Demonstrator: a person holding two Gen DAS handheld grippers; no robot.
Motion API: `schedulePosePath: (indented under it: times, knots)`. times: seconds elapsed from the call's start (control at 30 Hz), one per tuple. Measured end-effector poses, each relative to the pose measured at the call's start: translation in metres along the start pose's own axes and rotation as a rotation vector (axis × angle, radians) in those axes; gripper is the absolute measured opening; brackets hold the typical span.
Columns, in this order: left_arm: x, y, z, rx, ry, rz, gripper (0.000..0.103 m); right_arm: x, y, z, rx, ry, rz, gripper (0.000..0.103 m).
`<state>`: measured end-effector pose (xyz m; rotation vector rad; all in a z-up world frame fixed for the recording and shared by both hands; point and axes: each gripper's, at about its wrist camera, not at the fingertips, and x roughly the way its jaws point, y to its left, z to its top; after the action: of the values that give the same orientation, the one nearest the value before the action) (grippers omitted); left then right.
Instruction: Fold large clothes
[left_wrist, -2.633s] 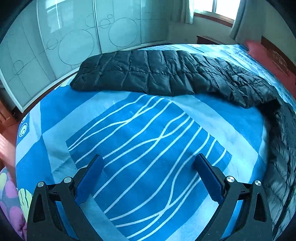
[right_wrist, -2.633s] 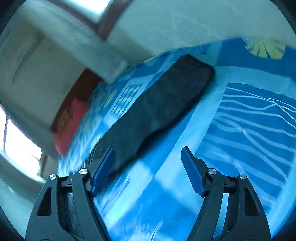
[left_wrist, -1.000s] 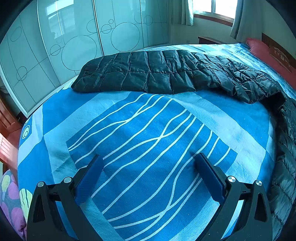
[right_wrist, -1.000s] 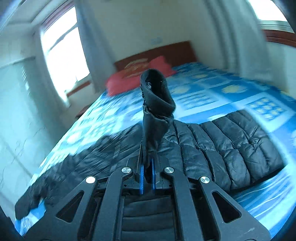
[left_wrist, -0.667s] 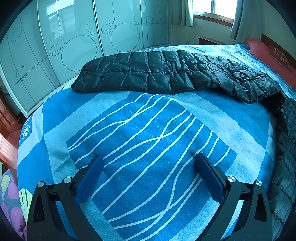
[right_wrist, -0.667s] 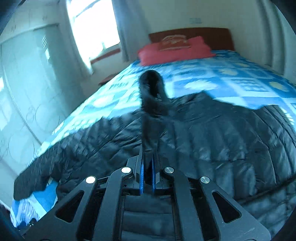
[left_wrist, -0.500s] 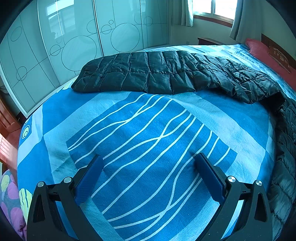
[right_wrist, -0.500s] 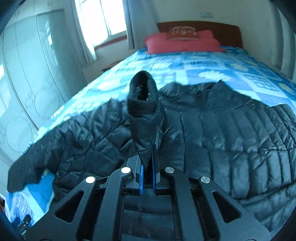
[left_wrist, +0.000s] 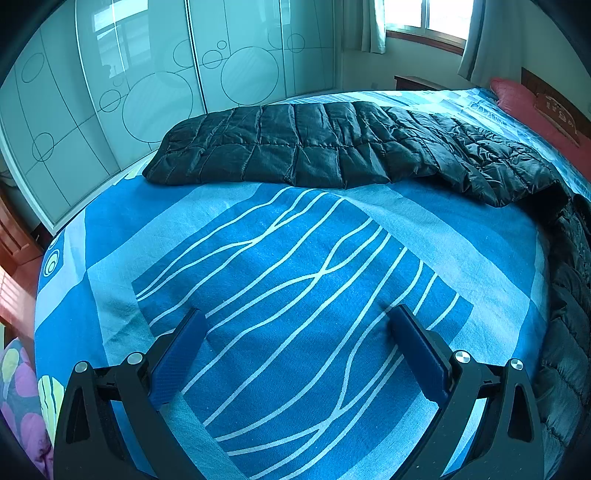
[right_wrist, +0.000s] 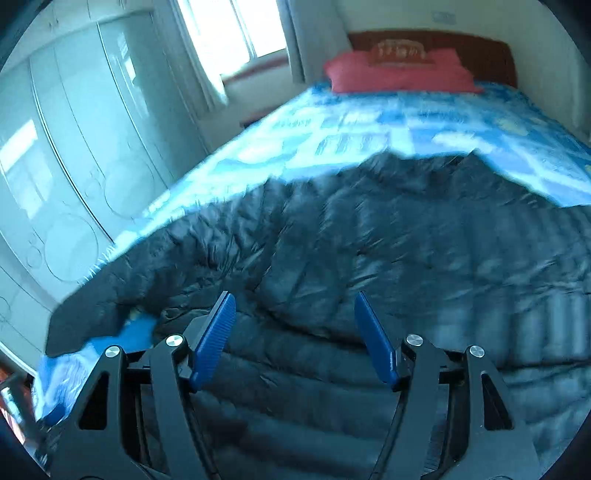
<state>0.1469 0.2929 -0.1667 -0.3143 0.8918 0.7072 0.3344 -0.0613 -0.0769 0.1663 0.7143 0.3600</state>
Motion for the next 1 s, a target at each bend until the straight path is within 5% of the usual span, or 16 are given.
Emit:
schedulePosePath:
  times: [0.07, 0.13, 0.23, 0.37, 0.47, 0.53, 0.77, 1.0]
  knots:
    - [0.0, 0.0, 0.0, 0.001, -0.001, 0.001, 0.099, -0.024, -0.032, 0.008, 0.011, -0.044, -0.058, 0.057]
    - [0.0, 0.0, 0.001, 0.001, 0.0, 0.002, 0.099, -0.047, -0.087, 0.018, 0.038, -0.066, -0.18, 0.033]
    - [0.0, 0.0, 0.0, 0.004, -0.001, 0.006, 0.099, -0.063, -0.175, 0.025, 0.156, -0.056, -0.338, 0.014]
    - [0.0, -0.002, -0.001, 0.005, -0.001, 0.007, 0.099, -0.061, -0.253, 0.006, 0.238, 0.011, -0.466, 0.007]
    - [0.0, -0.002, -0.001, 0.004, -0.001, 0.007, 0.099, -0.035, -0.271, -0.023, 0.226, 0.125, -0.425, 0.003]
    - [0.0, -0.002, -0.001, 0.005, -0.001, 0.008, 0.099, -0.035, -0.272, -0.029, 0.217, 0.119, -0.402, 0.003]
    - [0.001, -0.002, -0.001, 0.005, -0.001, 0.008, 0.099, -0.042, -0.291, 0.026, 0.236, 0.01, -0.414, 0.004]
    - [0.001, -0.003, -0.001, 0.005, -0.002, 0.007, 0.099, 0.003, -0.32, 0.031, 0.277, 0.133, -0.432, 0.004]
